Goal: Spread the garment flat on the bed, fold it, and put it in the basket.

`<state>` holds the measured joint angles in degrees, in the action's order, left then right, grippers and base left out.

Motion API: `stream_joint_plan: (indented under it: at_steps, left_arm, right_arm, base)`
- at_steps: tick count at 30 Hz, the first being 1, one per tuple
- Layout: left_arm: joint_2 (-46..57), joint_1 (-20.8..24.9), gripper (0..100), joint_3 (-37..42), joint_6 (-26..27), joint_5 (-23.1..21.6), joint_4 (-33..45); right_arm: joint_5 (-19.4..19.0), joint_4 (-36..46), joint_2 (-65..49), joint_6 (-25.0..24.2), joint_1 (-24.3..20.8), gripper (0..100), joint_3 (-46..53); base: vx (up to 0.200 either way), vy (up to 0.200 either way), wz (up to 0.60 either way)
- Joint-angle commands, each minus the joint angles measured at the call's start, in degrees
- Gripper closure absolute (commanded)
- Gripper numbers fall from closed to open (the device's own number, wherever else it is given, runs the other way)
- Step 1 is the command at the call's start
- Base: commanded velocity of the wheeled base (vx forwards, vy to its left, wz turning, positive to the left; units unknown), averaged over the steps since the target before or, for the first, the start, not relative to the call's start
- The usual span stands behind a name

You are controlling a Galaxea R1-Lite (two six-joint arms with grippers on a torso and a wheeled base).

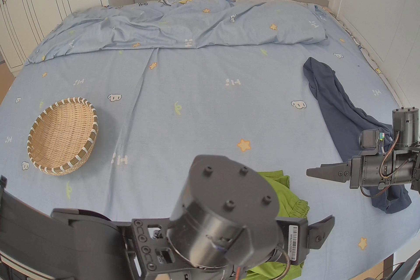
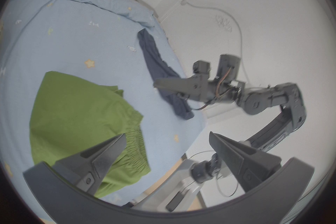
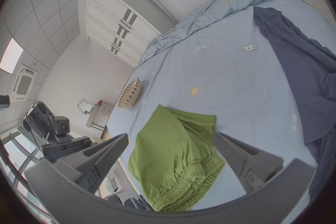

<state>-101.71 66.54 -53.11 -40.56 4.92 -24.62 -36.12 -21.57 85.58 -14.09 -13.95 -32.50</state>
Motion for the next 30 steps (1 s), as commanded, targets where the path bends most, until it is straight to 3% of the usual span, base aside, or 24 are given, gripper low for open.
stream_joint_plan:
  at_steps: [1, 4, 8, 10, 11, 12, 14, 15, 17, 18, 20, 26, 30]
  left_arm:
    - [-0.5, 1.1, 0, 7.1, -3.3, -0.8, -11.1]
    - [-0.2, -0.5, 0, 9.6, -3.2, -1.1, -15.4]
    - [2.4, -7.2, 0, 12.0, -3.3, -2.7, -15.1]
    - [6.2, -13.8, 0, 15.1, -3.3, -8.5, -13.6]
    - [6.2, -13.8, 0, 15.1, -3.3, -8.5, -13.6]
    - [8.2, -20.3, 0, 17.8, -3.3, -14.4, -12.7]
    - [8.8, -27.2, 0, 21.2, -2.9, -21.3, -13.3]
    - [8.8, -30.0, 0, 22.2, -2.9, -23.5, -13.5]
    - [8.8, -30.0, 0, 22.2, -2.9, -23.5, -13.5]
    - [8.2, -37.3, 0, 25.3, -1.5, -28.5, -14.5]
    - [4.4, -41.0, 0, 25.7, 0.7, -30.0, -15.2]
    - [-8.2, -44.1, 0, 26.1, 7.7, -30.3, -19.5]
    - [-11.9, -43.2, 0, 26.9, 8.3, -30.7, -22.4]
  right_arm:
    - [0.0, -0.1, 0.2, 0.1, 0.1, 0, 0.0]
    - [-0.1, -0.1, 0.3, 0.2, 0.8, 0, -0.1]
    - [-0.4, 0.1, -0.3, 0.0, 0.4, 0, -0.1]
    - [-0.6, 0.4, -0.6, -0.1, -0.6, 0, 0.2]
    - [-0.6, 0.4, -0.6, -0.1, -0.6, 0, 0.2]
    - [-0.6, 0.6, -0.8, -0.2, -3.0, 0, 0.5]
    - [-0.2, 0.4, -0.7, -0.1, -5.9, 0, 1.7]
    - [-0.2, 0.2, -0.7, -0.1, -6.9, 0, 2.0]
    - [-0.2, 0.2, -0.7, -0.1, -6.9, 0, 2.0]
    - [-0.1, 0.2, -0.8, -0.2, -9.7, 0, 2.9]
    - [-0.1, 0.4, -0.9, -0.1, -10.5, 0, 3.1]
    - [-0.1, 0.6, -3.8, -0.2, -10.1, 0, 3.1]
    - [-0.1, 0.6, -4.6, -0.2, -10.0, 0, 3.1]
  base:
    - [0.000, 0.000, 0.00]
    - [0.000, 0.000, 0.00]
    - [0.000, 0.000, 0.00]
    - [0.000, 0.000, 0.00]
    - [0.000, 0.000, 0.00]
    - [0.000, 0.000, 0.00]
    - [0.000, 0.000, 0.00]
    - [0.000, 0.000, 0.00]
    - [0.000, 0.000, 0.00]
    - [0.000, 0.000, 0.00]
    - [0.000, 0.000, 0.00]
    - [0.000, 0.000, 0.00]
    - [0.000, 0.000, 0.00]
